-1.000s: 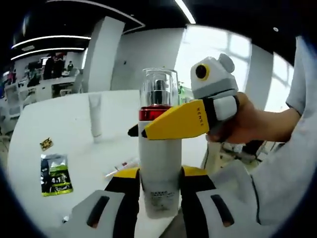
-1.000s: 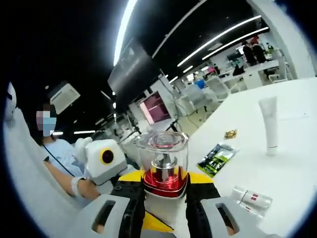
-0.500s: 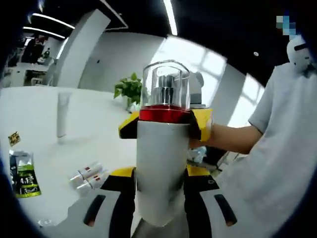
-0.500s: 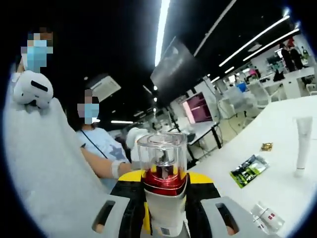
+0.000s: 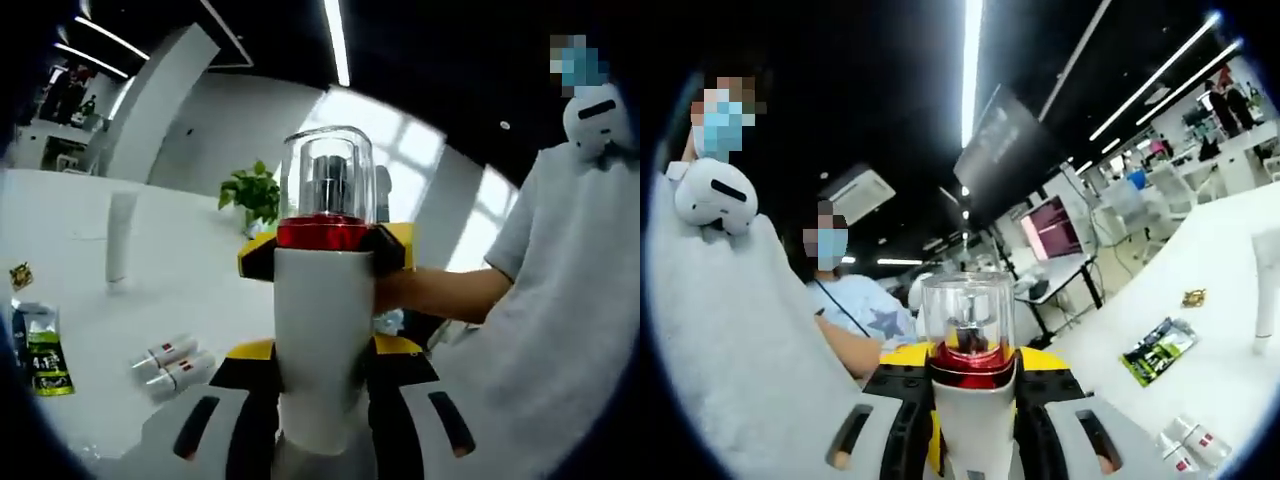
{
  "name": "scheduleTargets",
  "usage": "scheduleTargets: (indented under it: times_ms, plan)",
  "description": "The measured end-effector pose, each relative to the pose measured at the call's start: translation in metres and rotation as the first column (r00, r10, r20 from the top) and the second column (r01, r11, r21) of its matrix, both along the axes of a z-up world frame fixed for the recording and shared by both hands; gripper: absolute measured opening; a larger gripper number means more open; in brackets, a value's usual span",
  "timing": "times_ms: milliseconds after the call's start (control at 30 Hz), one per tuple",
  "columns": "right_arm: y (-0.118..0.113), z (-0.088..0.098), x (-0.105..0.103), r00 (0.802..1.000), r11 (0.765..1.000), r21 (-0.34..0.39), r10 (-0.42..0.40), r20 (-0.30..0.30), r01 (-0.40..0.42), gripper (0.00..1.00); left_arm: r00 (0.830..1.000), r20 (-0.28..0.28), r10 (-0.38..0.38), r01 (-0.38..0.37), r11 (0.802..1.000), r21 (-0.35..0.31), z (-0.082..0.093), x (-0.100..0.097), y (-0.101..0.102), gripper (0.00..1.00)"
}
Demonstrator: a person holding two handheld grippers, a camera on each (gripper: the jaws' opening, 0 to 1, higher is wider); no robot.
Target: Arrange the skincare products in the storage area until every visible bottle or jar stands upright without overlapping.
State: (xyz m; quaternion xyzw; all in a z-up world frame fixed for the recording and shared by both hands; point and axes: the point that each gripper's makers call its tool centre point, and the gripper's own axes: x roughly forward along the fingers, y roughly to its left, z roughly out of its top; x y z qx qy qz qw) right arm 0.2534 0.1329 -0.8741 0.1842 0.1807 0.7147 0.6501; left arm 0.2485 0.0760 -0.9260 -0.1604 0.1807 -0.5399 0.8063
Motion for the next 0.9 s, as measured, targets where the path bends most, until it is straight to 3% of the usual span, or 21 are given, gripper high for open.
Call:
scheduleTargets:
  times_ms: [167,233,300,467,600,633,667,733,900]
  plan:
    - [0.006,-0.011,0.020,0.990,0.989,-0.069,-0.132,0.041,0.134,0.24,0.995,0.006,0.101,-0.101,0.992,0.078,-0.010,0.016,0.010,0.28]
    - [0.008,-0.015,0.026,0.983,0.978,-0.107,-0.174,0.059,0.180,0.25,0.989,0.013,0.149,-0.150,0.980,0.134,-0.017,0.023,0.015,0.28]
    - [0.010,-0.020,0.033,0.969,0.960,-0.145,-0.226,0.102,0.239,0.26,0.981,0.040,0.190,-0.194,0.961,0.199,-0.022,0.029,0.019,0.28]
    - [0.011,-0.023,0.046,0.927,0.911,-0.177,-0.358,0.111,0.373,0.26,0.951,0.060,0.305,-0.310,0.914,0.261,-0.027,0.042,0.034,0.28]
    - [0.012,-0.026,0.056,0.878,0.848,-0.230,-0.469,0.090,0.477,0.26,0.912,0.078,0.402,-0.406,0.866,0.292,-0.028,0.050,0.046,0.28]
    - [0.013,-0.026,0.057,0.867,0.832,-0.244,-0.488,0.106,0.498,0.26,0.909,0.078,0.410,-0.414,0.860,0.300,-0.028,0.050,0.047,0.28]
    - [0.015,-0.025,0.057,0.866,0.831,-0.245,-0.479,0.142,0.500,0.25,0.902,0.088,0.423,-0.428,0.849,0.311,-0.029,0.052,0.049,0.28]
    - [0.015,-0.027,0.058,0.857,0.814,-0.269,-0.491,0.156,0.515,0.25,0.890,0.106,0.444,-0.452,0.824,0.343,-0.031,0.054,0.053,0.28]
    - [0.014,-0.032,0.061,0.849,0.800,-0.286,-0.511,0.136,0.527,0.24,0.887,0.110,0.448,-0.456,0.816,0.355,-0.033,0.053,0.054,0.28]
